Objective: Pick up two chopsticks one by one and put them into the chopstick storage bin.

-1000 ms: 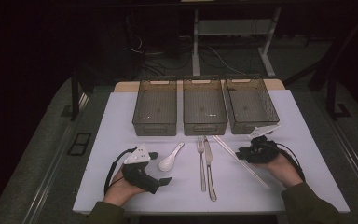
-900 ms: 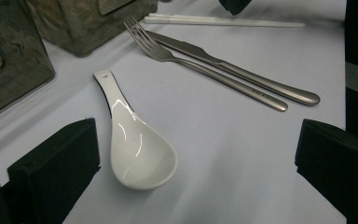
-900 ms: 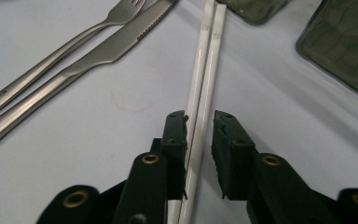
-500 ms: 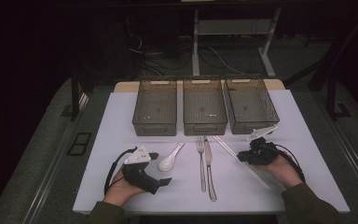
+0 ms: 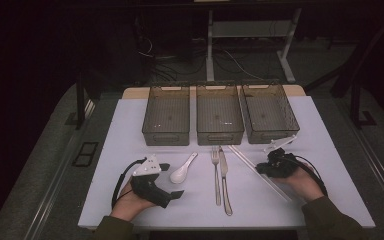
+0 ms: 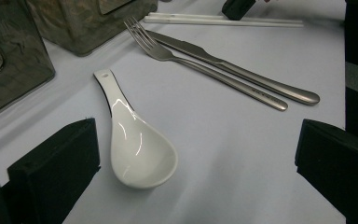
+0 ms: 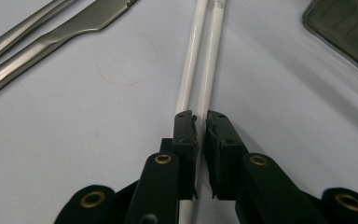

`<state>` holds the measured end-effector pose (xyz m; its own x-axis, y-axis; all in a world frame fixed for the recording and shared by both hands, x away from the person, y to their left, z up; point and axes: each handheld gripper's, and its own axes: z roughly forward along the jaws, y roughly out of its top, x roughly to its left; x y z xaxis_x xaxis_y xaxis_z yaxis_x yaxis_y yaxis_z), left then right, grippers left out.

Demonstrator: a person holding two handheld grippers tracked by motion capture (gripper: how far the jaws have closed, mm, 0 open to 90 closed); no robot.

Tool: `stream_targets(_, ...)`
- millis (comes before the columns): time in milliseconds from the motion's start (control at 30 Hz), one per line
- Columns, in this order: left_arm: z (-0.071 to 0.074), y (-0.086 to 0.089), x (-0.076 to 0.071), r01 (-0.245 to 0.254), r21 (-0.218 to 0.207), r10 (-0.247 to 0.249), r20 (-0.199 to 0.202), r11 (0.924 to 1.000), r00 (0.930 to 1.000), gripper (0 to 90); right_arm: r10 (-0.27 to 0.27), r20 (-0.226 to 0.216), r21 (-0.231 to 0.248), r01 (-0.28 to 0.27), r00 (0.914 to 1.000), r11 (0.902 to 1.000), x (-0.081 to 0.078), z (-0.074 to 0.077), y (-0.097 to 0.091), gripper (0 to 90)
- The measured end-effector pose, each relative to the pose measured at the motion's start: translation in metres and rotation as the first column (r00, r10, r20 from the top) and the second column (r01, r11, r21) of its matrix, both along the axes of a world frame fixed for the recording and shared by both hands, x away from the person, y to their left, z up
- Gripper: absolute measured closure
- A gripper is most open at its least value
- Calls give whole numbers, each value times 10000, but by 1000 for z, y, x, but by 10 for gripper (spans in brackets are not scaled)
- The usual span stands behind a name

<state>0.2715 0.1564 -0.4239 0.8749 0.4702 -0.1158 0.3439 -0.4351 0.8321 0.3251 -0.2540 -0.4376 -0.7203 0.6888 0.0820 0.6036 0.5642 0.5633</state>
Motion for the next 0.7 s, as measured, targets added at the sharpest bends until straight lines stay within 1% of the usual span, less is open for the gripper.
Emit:
stream_targets(100, 0, 0, 0, -15, -15, 15, -6, 10000, 10000, 0, 63, 108, -82, -62, 9999, 9999, -1, -1, 0, 820)
stream_targets(133, 0, -1, 0, -15, -8, 15, -13, 10000, 10000, 0, 91, 187, -108, -89, 9998, 9999, -2, -1, 1, 821)
stream_targets(167, 0, 0, 0, 8, 28, -8, 23, 10000, 10000, 0, 109, 410, -222, -100, 9991, 9997, -5, -2, 2, 822)
stream_targets(233, 0, 0, 0, 10, 31, -10, 33, 10000, 10000, 0, 139, 496, -254, -126, 9987, 9996, -6, -2, 2, 823)
stream_targets(267, 0, -1, 0, -29, 5, 29, -24, 10000, 10000, 0, 54, 540, -233, -42, 9985, 9997, -6, -2, 2, 825)
stream_targets(333, 0, -1, 0, -27, 9, 27, -7, 10000, 10000, 0, -64, 572, -75, 68, 9983, 9999, -8, -4, 1, 829)
stream_targets(400, 0, -1, -1, -16, 9, 16, 0, 10000, 10000, 0, -189, 693, 76, 185, 9974, 9998, -10, -5, 0, 834)
stream_targets(433, 0, -1, -1, -12, 17, 12, -9, 10000, 10000, 0, -226, 933, 61, 222, 9954, 9997, -13, -6, 0, 838)
stream_targets(467, 0, -1, -1, -3, 39, 3, -4, 10000, 10000, 0, -226, 933, 61, 222, 9954, 9997, -13, -6, 0, 838)
stream_targets(533, 0, -1, -1, 4, 34, -4, -9, 10000, 10000, 0, -280, 1074, 64, 274, 9938, 9996, -15, -7, 0, 841)
stream_targets(600, 0, -1, -1, 19, 28, -19, 7, 10000, 10000, 0, -250, 1110, 65, 244, 9935, 9997, -15, -7, 0, 843)
stream_targets(633, 0, -1, -1, 18, 24, -18, -3, 10000, 10000, 0, -272, 989, 118, 261, 9947, 9996, -14, -6, -1, 846)
stream_targets(700, 0, -1, -1, 6, 14, -6, -15, 10000, 10000, 0, -208, 929, 126, 197, 9955, 9997, -13, -6, -2, 847)
